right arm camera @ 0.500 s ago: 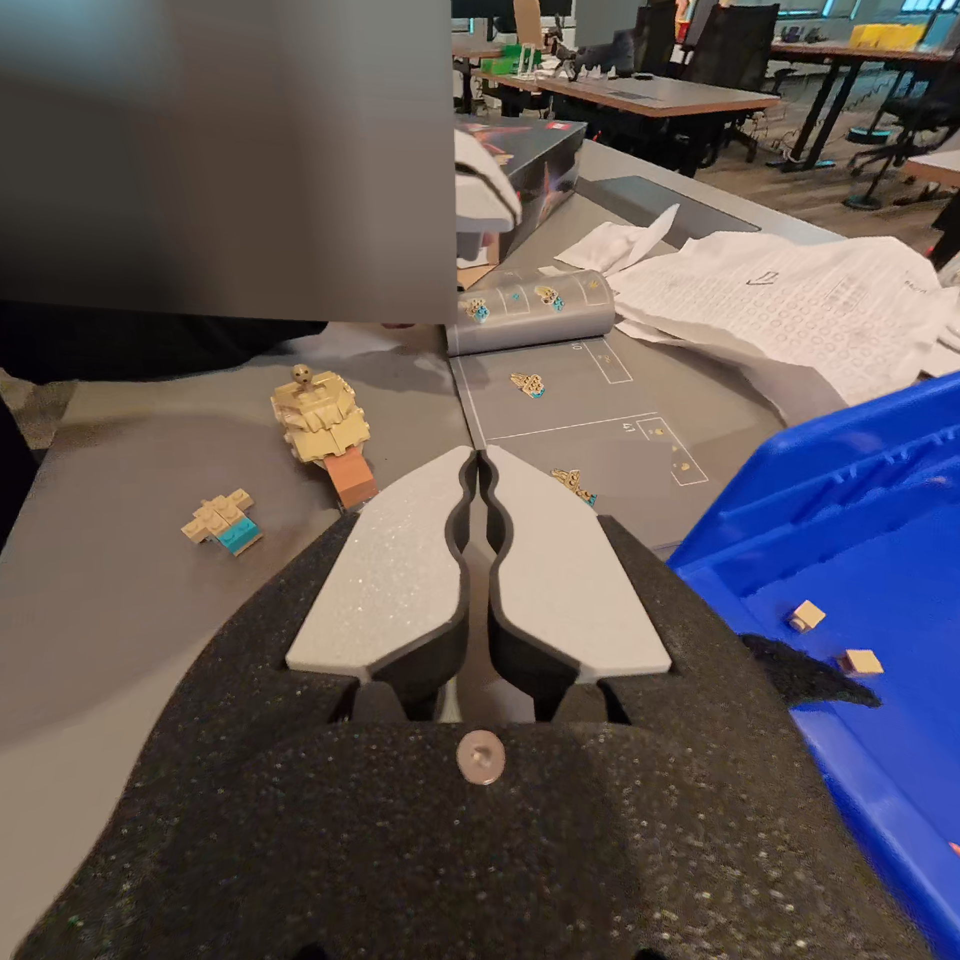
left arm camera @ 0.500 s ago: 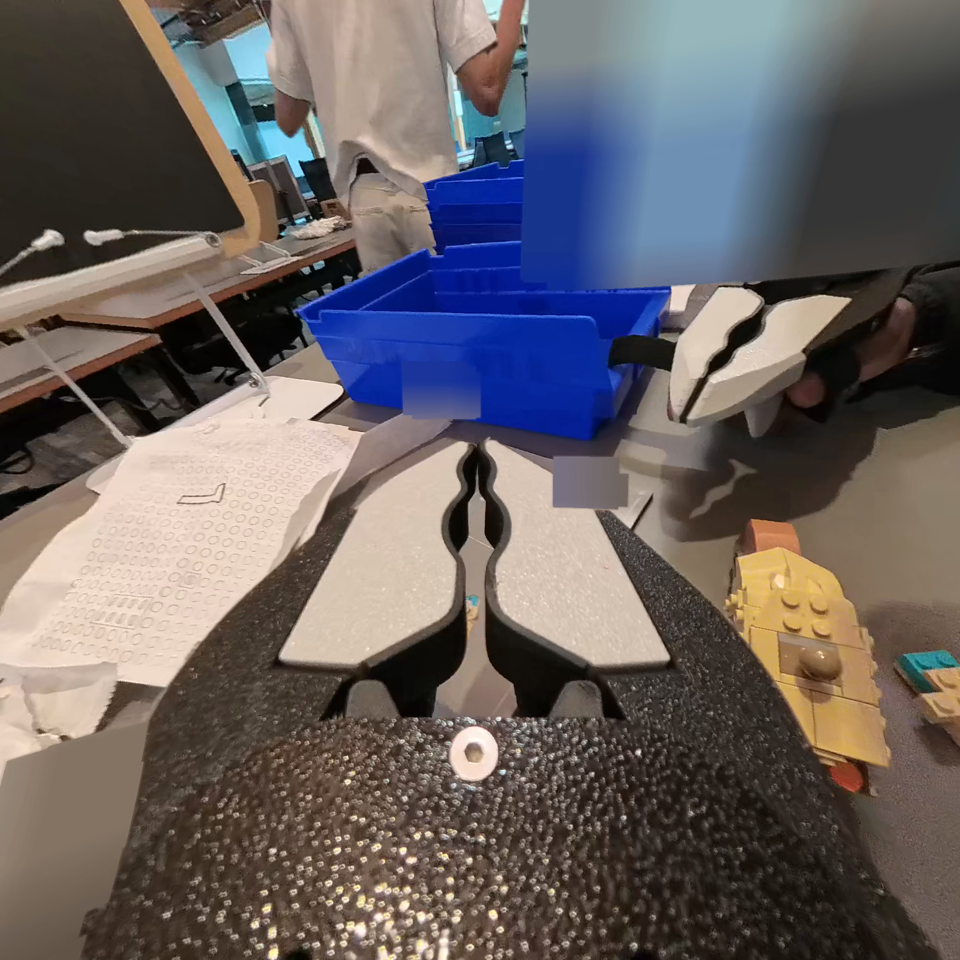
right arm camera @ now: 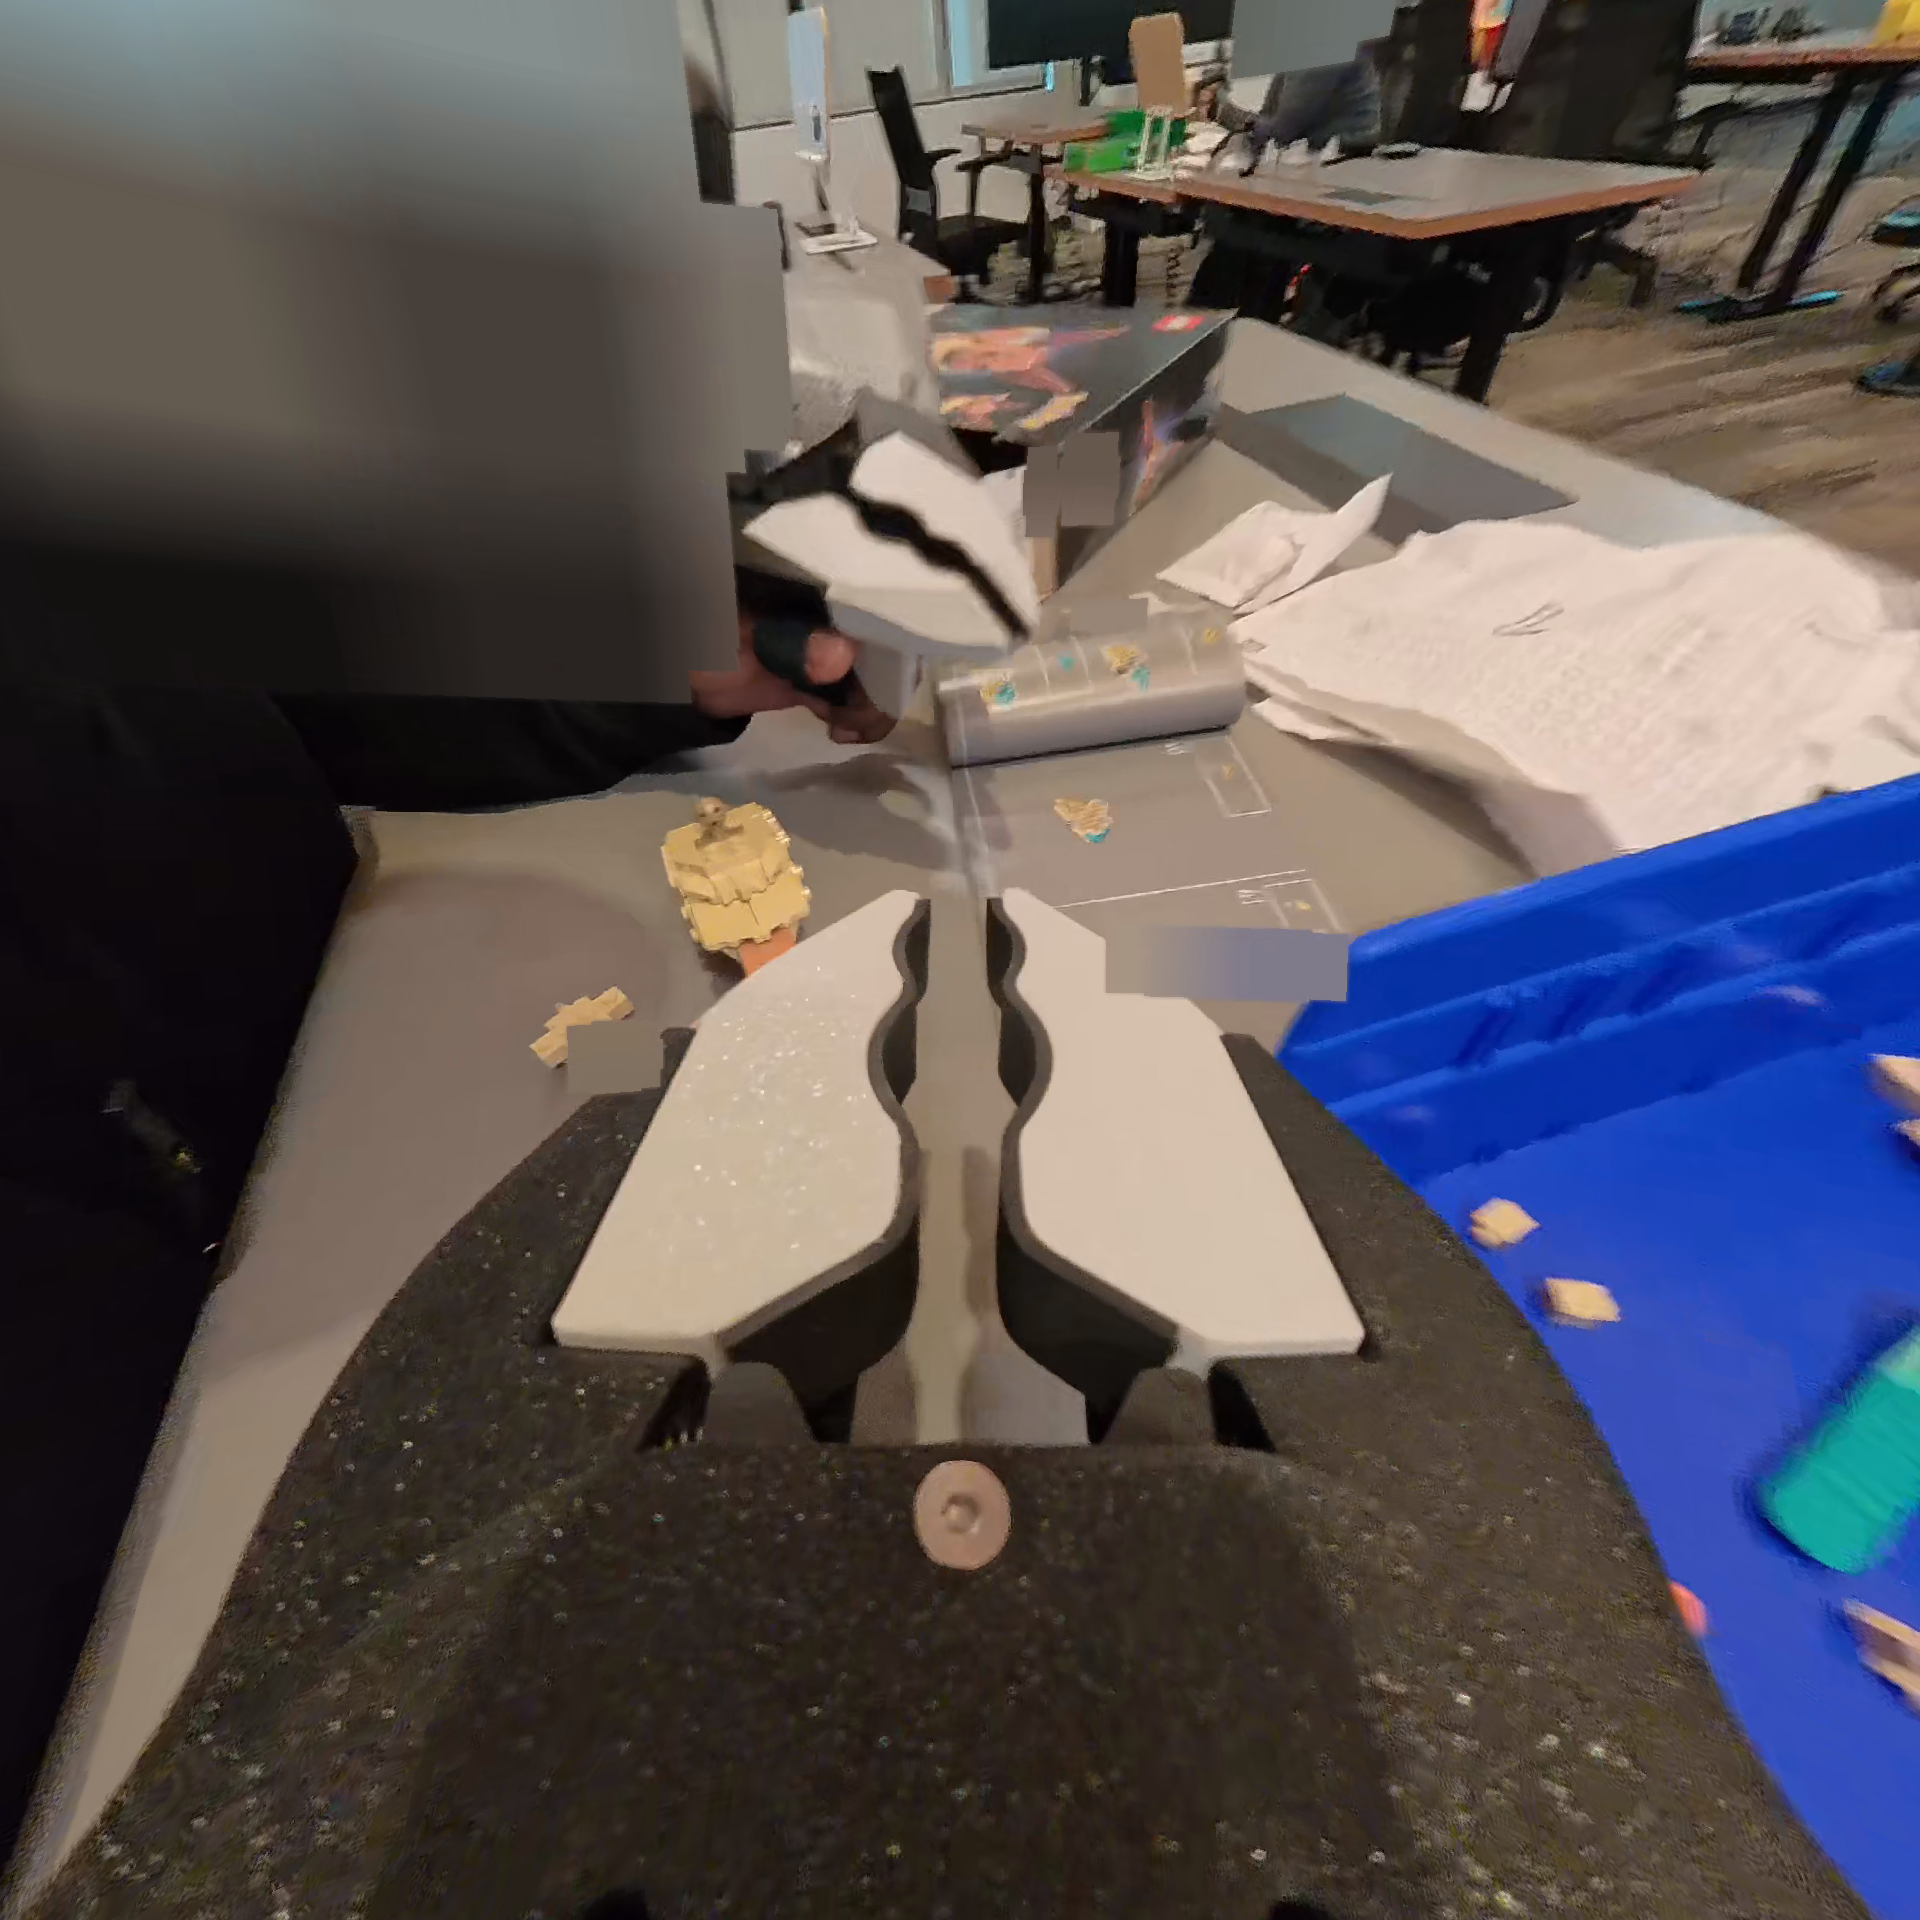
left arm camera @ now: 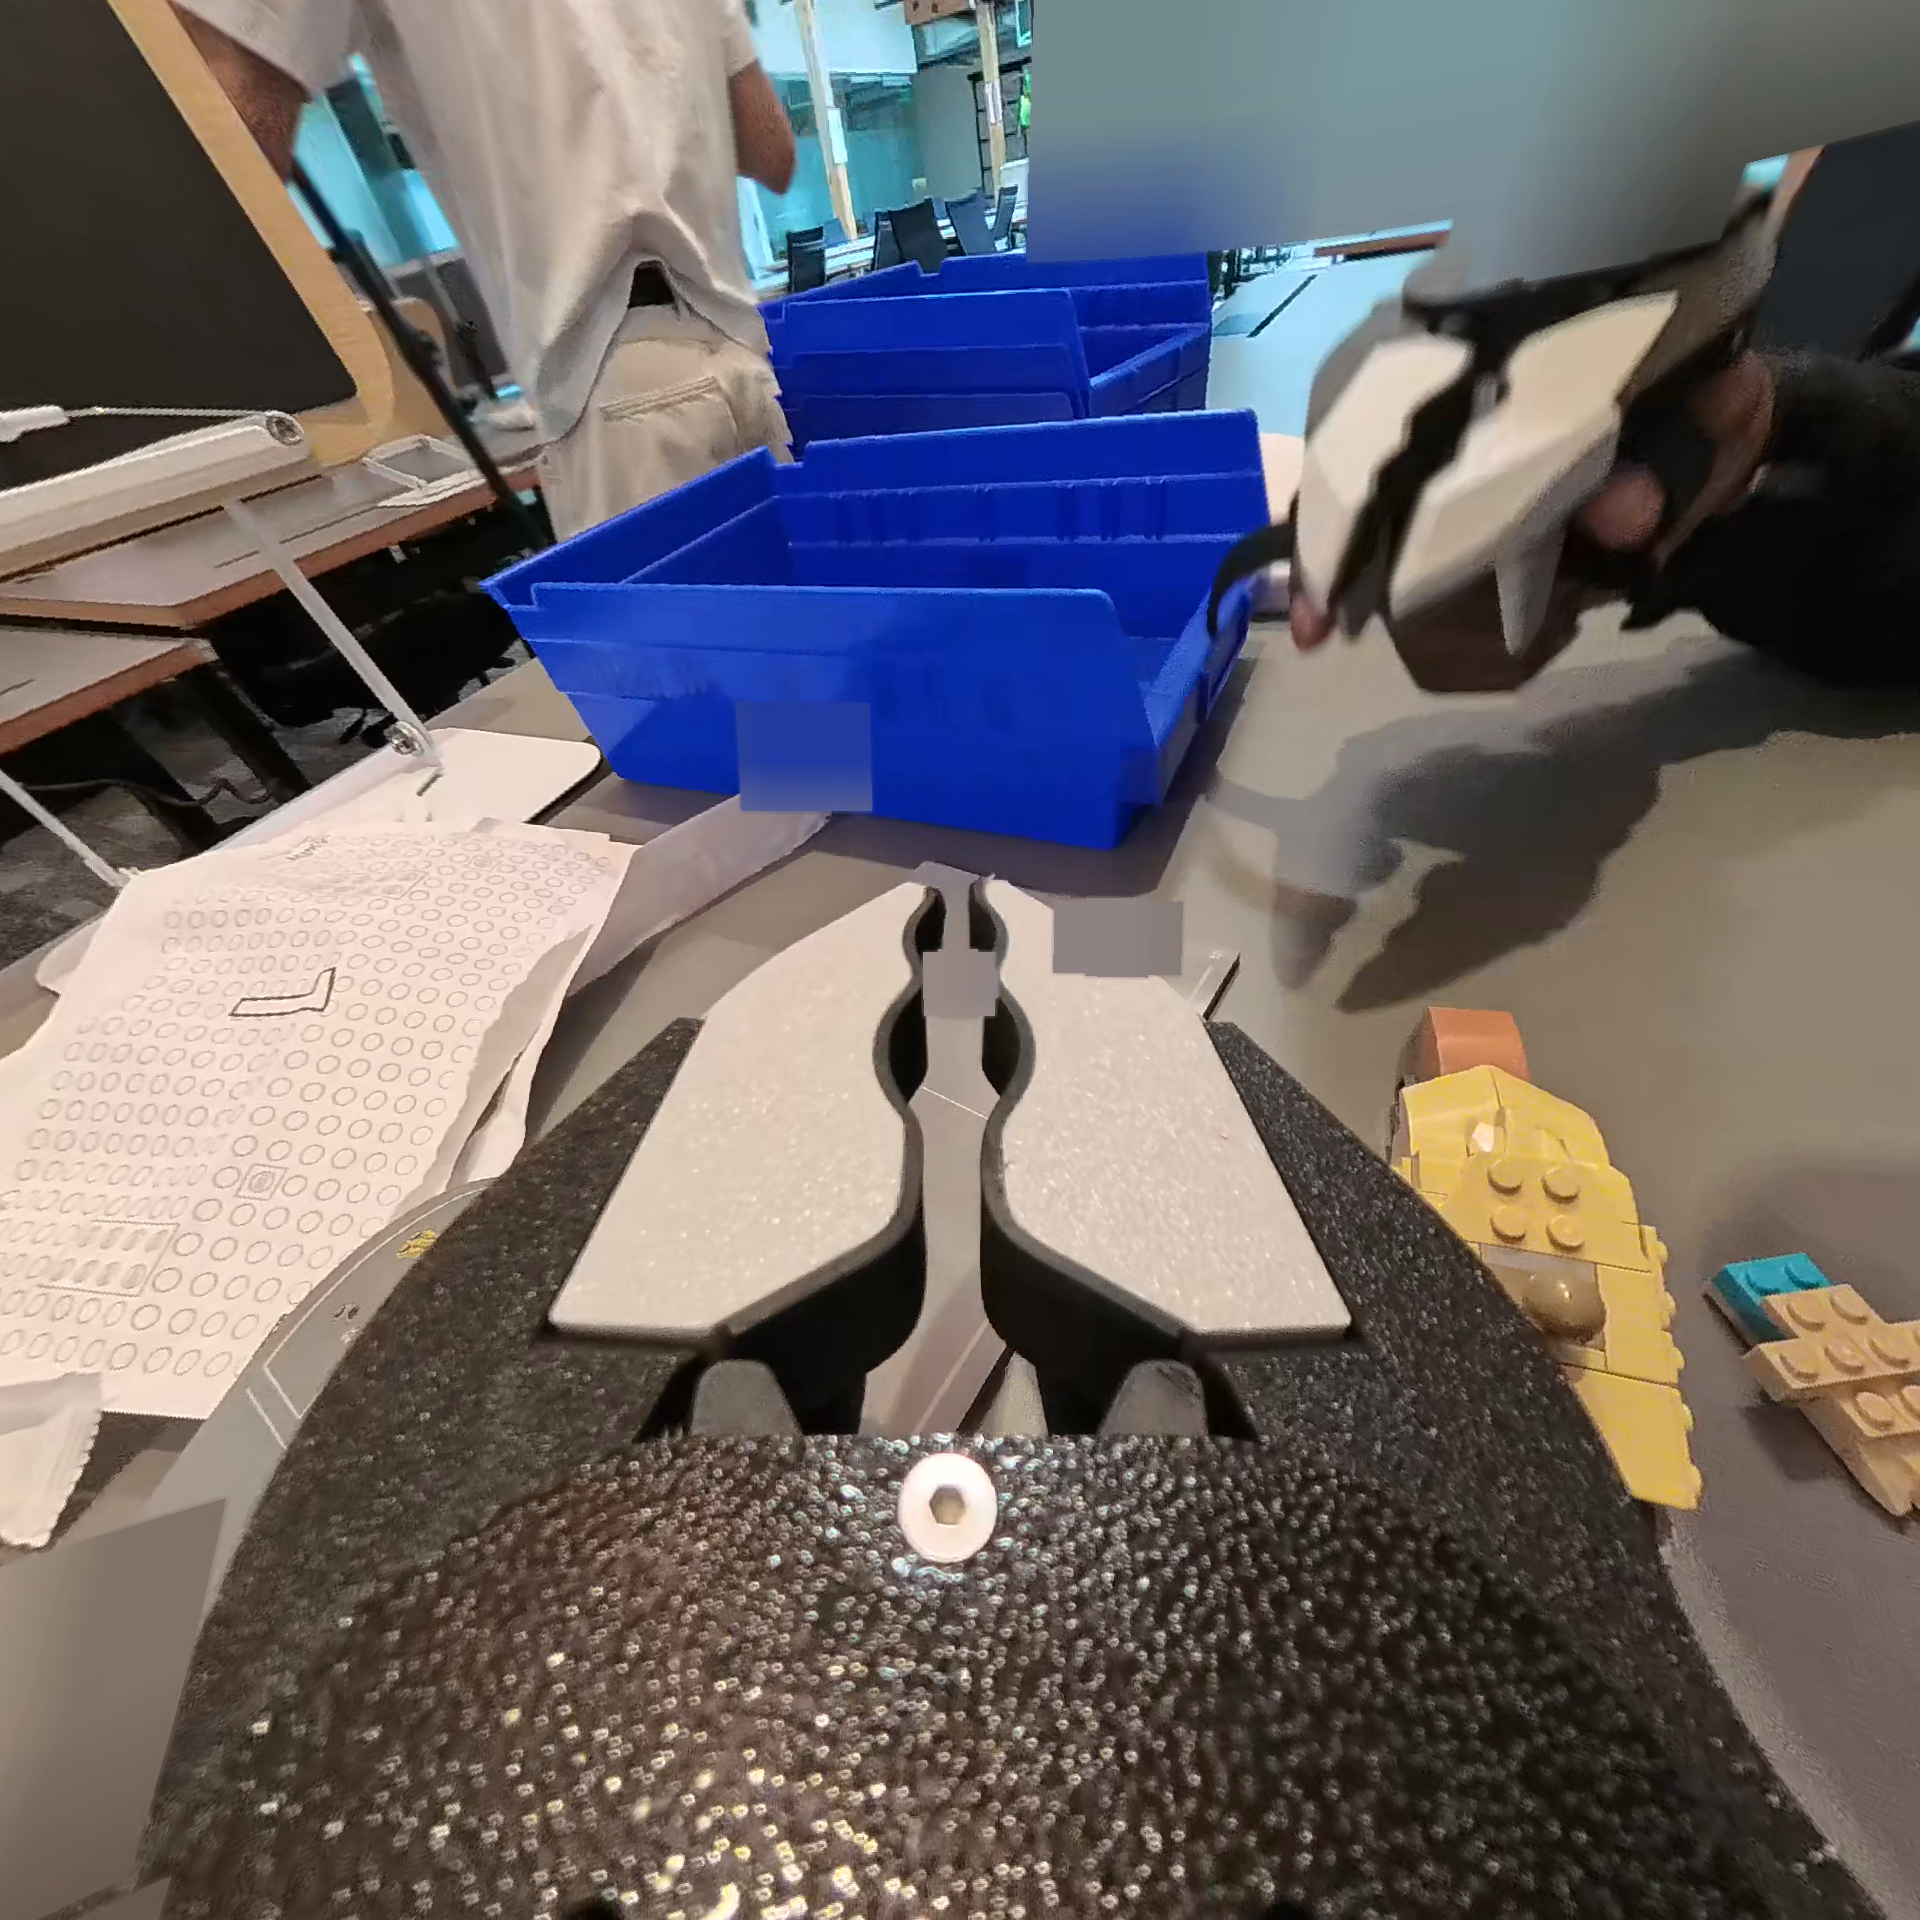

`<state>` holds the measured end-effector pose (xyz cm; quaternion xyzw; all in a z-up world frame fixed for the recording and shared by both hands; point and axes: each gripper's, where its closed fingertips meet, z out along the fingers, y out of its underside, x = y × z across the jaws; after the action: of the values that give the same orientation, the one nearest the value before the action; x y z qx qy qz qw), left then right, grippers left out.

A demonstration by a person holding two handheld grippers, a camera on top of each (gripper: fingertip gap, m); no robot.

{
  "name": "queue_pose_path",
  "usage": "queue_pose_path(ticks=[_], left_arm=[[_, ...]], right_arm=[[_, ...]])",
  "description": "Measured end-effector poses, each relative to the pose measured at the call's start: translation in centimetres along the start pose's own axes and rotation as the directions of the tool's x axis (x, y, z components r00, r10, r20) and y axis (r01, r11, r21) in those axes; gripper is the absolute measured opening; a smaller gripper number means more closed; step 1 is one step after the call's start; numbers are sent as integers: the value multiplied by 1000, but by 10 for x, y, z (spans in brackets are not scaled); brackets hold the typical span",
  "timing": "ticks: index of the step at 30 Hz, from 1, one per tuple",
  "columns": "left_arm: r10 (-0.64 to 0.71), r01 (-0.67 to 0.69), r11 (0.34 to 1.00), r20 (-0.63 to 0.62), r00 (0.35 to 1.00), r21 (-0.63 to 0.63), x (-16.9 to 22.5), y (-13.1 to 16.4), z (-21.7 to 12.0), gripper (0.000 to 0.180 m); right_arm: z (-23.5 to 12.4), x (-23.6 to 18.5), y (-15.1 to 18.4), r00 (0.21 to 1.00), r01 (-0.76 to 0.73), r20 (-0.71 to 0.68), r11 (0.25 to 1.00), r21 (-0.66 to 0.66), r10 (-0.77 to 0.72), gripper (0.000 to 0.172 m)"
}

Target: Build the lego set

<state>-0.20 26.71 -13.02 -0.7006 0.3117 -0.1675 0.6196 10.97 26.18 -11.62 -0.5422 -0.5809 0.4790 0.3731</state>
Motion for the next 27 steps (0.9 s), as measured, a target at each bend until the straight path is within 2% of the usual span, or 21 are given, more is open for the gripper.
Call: queue_pose_path(ticks=[3, 6, 10, 13, 17, 27], left_arm=[[8, -9, 1000, -2, 1000, -19, 2, 3, 3, 6], [15, -15, 1000, -11, 1000, -25, 6, 4, 6, 7], [36, -36, 998, -7, 999, -44, 8, 6, 8, 8], [47, -47, 997, 7, 999, -53, 5, 5, 6, 8], [51, -50, 997, 20, 998, -50, 2, 3, 3, 8], [33, -32, 998, 24, 999, -51, 0, 2, 1, 8]], right_arm=[[-31, 34, -11, 995, 15, -94, 998, -54, -20, 13], [-50, 80, 3, 976, 76, -176, 960, -269, -127, 15], [-53, 137, 29, 955, 88, -178, 802, -591, -236, 20], [-42, 155, 48, 963, 50, -151, 699, -713, -223, 21], [-28, 156, 75, 968, -31, -176, 612, -790, -179, 20], [-19, 155, 98, 971, -112, -213, 585, -803, -106, 27]])
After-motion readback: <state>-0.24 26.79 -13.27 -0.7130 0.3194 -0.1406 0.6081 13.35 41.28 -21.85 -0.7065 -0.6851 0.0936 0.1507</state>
